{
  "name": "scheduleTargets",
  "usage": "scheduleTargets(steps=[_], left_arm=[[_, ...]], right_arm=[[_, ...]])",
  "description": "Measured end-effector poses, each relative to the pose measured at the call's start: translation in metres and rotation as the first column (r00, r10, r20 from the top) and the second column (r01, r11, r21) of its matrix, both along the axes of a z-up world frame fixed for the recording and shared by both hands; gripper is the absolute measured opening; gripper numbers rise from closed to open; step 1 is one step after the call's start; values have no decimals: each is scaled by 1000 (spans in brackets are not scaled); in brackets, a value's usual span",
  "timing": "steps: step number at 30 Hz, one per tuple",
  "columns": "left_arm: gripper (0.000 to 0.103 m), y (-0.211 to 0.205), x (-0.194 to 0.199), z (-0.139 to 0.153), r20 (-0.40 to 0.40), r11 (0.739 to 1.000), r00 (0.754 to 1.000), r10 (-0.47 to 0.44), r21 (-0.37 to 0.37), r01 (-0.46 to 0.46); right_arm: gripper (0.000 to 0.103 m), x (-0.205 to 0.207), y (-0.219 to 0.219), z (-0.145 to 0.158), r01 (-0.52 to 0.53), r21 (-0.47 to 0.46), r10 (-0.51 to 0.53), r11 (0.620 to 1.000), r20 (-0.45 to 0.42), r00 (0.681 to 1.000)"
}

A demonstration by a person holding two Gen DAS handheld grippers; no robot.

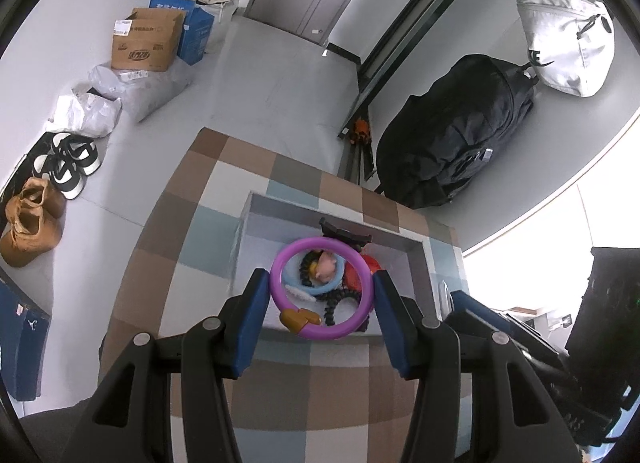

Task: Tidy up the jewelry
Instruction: 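Carry purple ring and white disc into the grey box and open both tools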

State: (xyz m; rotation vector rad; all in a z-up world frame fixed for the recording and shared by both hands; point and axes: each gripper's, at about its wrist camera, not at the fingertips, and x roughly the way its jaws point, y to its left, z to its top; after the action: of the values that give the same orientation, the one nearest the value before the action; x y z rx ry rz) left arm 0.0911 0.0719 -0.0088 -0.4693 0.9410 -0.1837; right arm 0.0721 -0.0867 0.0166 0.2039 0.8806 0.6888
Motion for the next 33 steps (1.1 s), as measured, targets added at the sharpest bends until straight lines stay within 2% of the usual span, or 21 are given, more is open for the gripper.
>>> scheduleTargets(steps=[9,21,26,33], left_arm=[[47,-7,16,-6,-24,1000,1000,-7,-25,6],[47,-26,33,-16,-58,999,998,-27,33,29],[47,-25,37,-25,-104,999,994,-29,-19,27],[47,-27,38,-24,-106,999,994,-35,-16,33]], right_arm=[[42,28,-15,-6,59,-9,-59,998,-35,998],[42,49,-21,-24,100,-35,-102,994,-70,992],[42,53,-26,-32,118,-22,-120,993,-100,988],[42,57,-24,-35,122,-27,-124,992,-111,986]])
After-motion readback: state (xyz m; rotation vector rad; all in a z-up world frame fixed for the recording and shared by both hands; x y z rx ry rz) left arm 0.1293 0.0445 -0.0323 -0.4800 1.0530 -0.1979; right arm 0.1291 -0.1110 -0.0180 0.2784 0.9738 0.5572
